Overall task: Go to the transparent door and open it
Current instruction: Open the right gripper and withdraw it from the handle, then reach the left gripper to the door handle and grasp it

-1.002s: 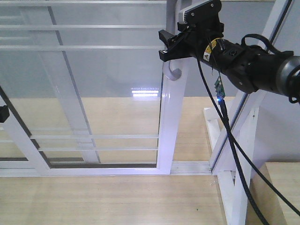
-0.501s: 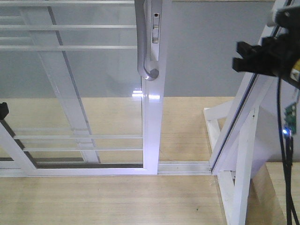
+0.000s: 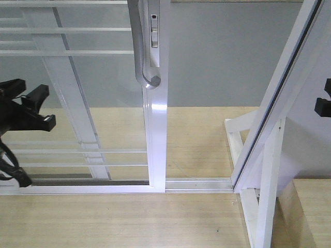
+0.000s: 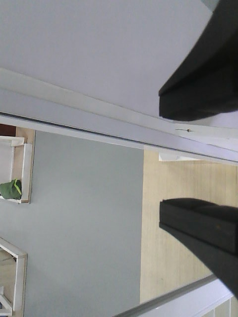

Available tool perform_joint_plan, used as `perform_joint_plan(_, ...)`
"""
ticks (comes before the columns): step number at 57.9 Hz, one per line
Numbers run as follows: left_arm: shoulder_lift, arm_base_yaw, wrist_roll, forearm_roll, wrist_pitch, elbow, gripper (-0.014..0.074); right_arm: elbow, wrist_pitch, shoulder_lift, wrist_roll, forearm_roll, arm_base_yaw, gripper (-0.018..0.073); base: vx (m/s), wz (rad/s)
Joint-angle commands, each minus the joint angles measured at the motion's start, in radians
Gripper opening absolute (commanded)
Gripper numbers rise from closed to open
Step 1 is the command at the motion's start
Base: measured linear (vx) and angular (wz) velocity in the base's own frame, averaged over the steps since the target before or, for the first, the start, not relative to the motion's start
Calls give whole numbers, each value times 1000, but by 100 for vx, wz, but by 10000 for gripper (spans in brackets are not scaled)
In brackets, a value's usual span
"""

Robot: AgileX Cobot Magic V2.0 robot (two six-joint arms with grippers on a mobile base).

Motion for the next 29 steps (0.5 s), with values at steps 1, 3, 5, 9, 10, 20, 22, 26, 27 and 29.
perform_joint_plan(1, 66, -36, -12, -3, -159, -65, 420, -30, -50, -9, -9, -10, -5, 427, 0, 0)
perform_joint_plan(3, 98, -45, -22, -3, -175, -86, 420, -30, -45, -9, -9, -10, -5, 427, 0, 0)
perform_joint_plan(5, 131, -53, -39, -3, -193, -109, 420, -30, -43, -9, -9, -10, -5, 427, 0, 0)
perform_joint_plan(9, 197, -63, -85, -2, -227, -165, 420, -30, -37, -9, -9, -10, -5, 427, 0, 0)
perform_joint_plan(10, 222, -69, -96, -2, -237, -183, 420, -30, -34, -9, -9, -10, -5, 427, 0, 0)
perform_joint_plan(20, 352, -97, -137, 8, -271, -347, 420, -30, -31, -9, -9, -10, -5, 427, 0, 0)
perform_joint_plan(22, 371, -102, -137, 8, -280, -376, 420, -30, -31, -9, -8, -9, -5, 427, 0, 0)
perform_joint_plan(26, 408, -111, -137, 8, -289, -432, 420, -30, -31, -9, -8, -9, -5, 427, 0, 0)
perform_joint_plan(27, 416, -112, -137, 8, -289, -444, 420, -30, -31, -9, -8, -9, -5, 427, 0, 0)
perform_joint_plan(29, 439, -116, -137, 14, -289, -479, 420, -30, -31, -9, -8, -9, -5, 427, 0, 0)
